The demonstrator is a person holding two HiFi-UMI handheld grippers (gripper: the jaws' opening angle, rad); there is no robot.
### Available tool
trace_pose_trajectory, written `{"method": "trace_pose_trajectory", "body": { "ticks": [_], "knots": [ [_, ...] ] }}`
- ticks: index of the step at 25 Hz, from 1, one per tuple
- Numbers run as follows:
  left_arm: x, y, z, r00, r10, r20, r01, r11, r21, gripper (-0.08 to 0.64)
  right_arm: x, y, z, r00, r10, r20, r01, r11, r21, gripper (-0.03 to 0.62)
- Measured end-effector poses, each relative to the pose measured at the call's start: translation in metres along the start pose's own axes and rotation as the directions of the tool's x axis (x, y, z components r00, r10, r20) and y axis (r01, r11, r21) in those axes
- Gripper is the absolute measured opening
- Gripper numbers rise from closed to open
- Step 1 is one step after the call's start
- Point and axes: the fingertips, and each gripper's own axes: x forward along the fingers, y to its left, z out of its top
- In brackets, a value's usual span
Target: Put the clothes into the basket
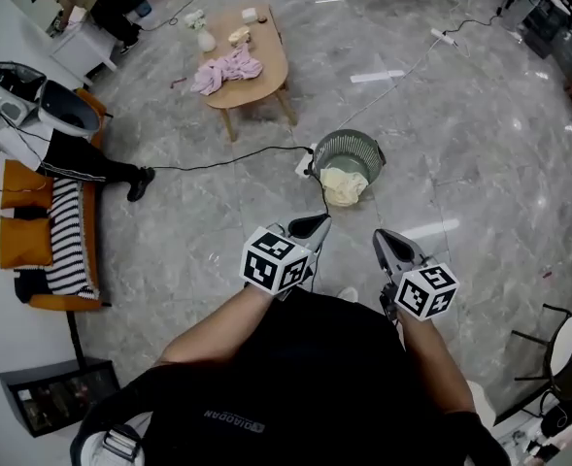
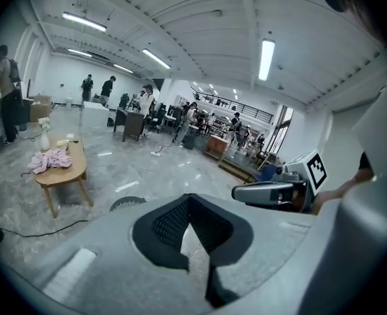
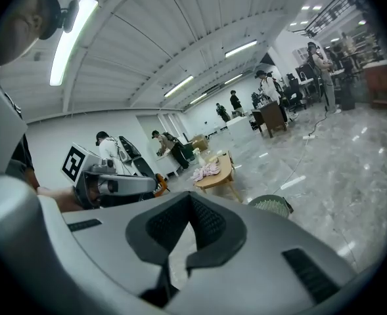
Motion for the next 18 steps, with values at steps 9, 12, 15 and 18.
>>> {"method": "trace_pose_trajectory", "body": {
  "ticks": [9,12,15,18],
  "knots": [
    [-0.021,0.032,0.000,0.998,-0.042,-0.044,0.044,0.998,0.046,0.000,0.032,0.024,0.004,0.998,-0.048,0.049,0.047,0.999,0.022,0.014],
    [-0.024,0.035,0.001,0.998,-0.055,-0.044,0.057,0.997,0.056,0.000,0.035,0.027,0.001,0.996,-0.066,0.055,0.064,0.997,0.030,0.014],
    [-0.030,0.037,0.001,0.997,-0.066,-0.041,0.069,0.996,0.063,0.000,0.037,0.033,-0.002,0.995,-0.079,0.059,0.076,0.996,0.039,0.014],
    [-0.035,0.040,-0.005,0.996,-0.074,-0.053,0.077,0.995,0.063,0.000,0.039,0.040,-0.004,0.995,-0.084,0.060,0.081,0.996,0.038,0.014]
  ]
}}
